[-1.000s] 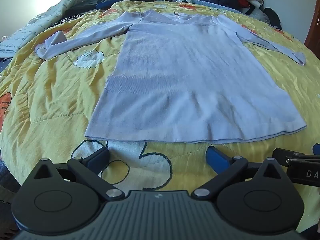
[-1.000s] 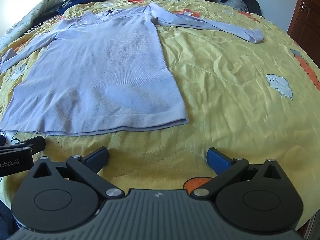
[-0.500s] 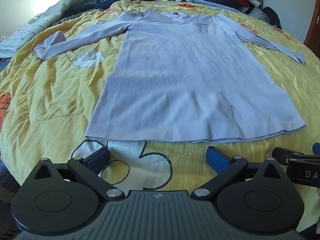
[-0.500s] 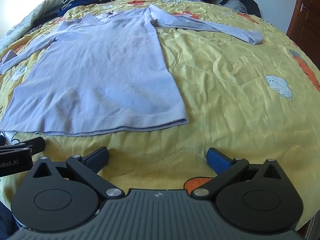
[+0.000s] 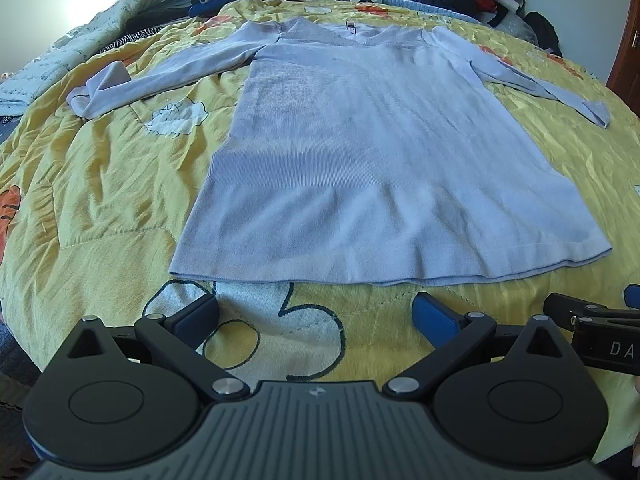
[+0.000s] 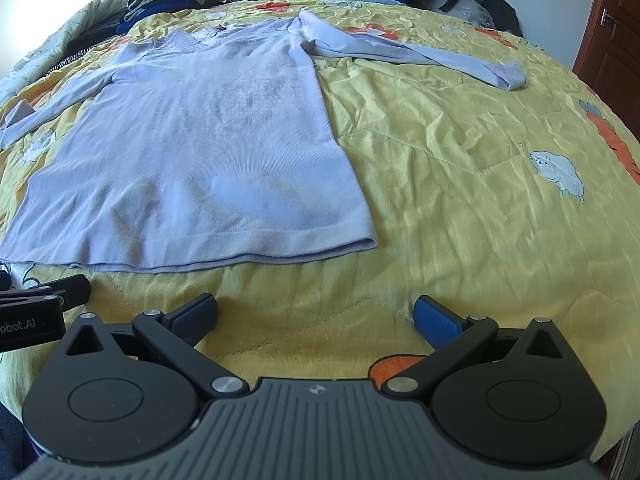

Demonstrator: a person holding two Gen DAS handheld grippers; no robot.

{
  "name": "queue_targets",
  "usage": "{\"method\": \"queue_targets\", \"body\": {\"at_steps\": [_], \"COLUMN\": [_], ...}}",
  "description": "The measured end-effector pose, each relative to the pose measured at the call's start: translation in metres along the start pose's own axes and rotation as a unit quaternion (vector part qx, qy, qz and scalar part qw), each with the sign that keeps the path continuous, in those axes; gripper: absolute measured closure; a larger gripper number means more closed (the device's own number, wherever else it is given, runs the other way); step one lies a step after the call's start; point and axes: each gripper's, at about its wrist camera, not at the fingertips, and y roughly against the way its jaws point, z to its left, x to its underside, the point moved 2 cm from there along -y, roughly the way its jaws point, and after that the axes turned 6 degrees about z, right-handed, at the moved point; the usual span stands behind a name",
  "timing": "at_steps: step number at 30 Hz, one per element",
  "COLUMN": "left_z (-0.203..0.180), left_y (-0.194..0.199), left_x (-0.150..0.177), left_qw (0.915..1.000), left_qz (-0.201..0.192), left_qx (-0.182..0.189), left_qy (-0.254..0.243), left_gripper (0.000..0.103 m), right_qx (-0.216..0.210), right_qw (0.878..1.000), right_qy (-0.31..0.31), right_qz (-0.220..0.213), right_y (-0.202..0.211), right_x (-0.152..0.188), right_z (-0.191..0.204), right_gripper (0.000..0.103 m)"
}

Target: Fold small clothes

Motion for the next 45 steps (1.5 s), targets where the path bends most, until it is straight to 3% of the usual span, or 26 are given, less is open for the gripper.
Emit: {"method": "queue_targets", "body": {"at_steps": [45], "left_z": [-0.0016], "left_y": [0.0042], "left_x": [0.0023], "left_qw": [1.0000], "left_qz": [-0.007], "left_qx": [0.000], "left_qy": [-0.001], "left_gripper": [0.000], "right_qx": [0.001], "right_qw": [1.000], "right_qy": [-0.002], "right_qz": [-0.016], "right_y": [0.0031], "right_x": [0.0048], "right_z": [0.0006], "right_gripper": [0.000]}}
